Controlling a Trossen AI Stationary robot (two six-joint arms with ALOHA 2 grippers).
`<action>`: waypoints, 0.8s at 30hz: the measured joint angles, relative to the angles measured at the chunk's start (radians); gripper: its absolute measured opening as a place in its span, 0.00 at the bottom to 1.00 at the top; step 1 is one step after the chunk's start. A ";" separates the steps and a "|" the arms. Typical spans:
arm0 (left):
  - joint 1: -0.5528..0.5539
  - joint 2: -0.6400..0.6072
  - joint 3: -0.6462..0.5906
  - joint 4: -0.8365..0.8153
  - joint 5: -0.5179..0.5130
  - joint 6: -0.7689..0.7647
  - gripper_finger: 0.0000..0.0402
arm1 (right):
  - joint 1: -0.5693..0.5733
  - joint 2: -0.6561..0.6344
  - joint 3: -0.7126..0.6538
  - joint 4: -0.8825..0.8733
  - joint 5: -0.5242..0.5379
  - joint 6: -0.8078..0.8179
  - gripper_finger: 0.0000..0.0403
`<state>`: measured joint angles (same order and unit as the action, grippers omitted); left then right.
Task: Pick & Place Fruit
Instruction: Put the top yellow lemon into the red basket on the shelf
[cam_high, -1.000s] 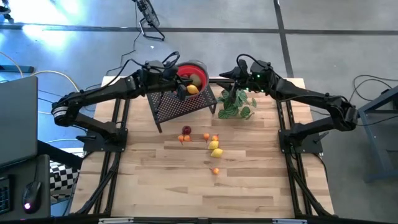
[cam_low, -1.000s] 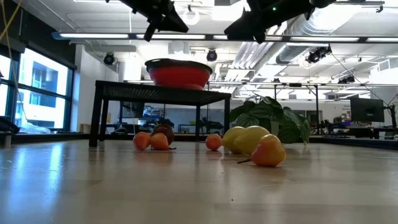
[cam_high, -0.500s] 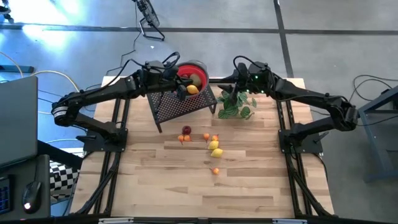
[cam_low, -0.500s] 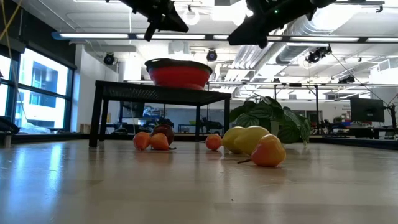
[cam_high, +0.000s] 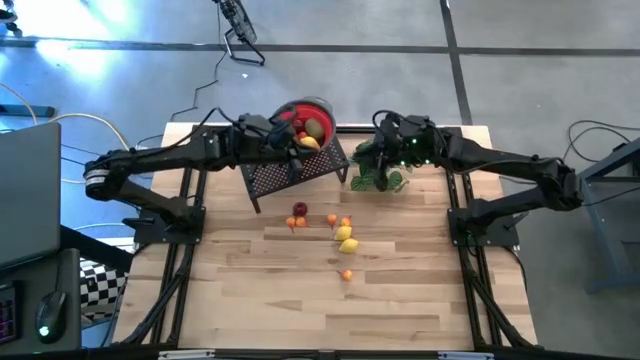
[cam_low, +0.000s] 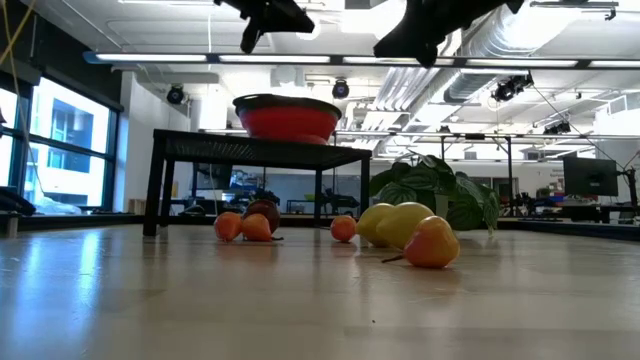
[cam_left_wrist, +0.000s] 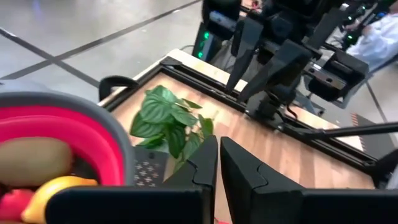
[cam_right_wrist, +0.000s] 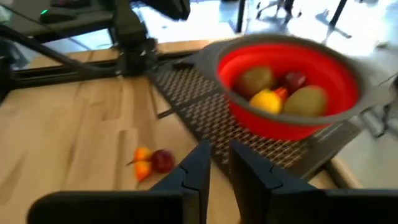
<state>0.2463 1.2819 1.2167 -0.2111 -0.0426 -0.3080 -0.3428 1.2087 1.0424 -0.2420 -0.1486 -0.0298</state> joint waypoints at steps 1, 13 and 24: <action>-0.011 0.000 0.000 0.000 -0.001 0.000 0.05 | 0.011 0.000 0.000 -0.013 -0.004 0.018 0.12; -0.155 0.000 0.000 0.000 -0.081 -0.002 0.05 | 0.207 0.000 0.000 -0.172 -0.008 0.063 0.08; -0.301 0.000 0.000 0.000 -0.188 -0.003 0.05 | 0.323 0.020 0.000 -0.173 -0.007 0.108 0.09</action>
<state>-0.0546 1.2819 1.2167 -0.2111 -0.2301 -0.3109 -0.0201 1.2284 1.0424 -0.4147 -0.1556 0.0785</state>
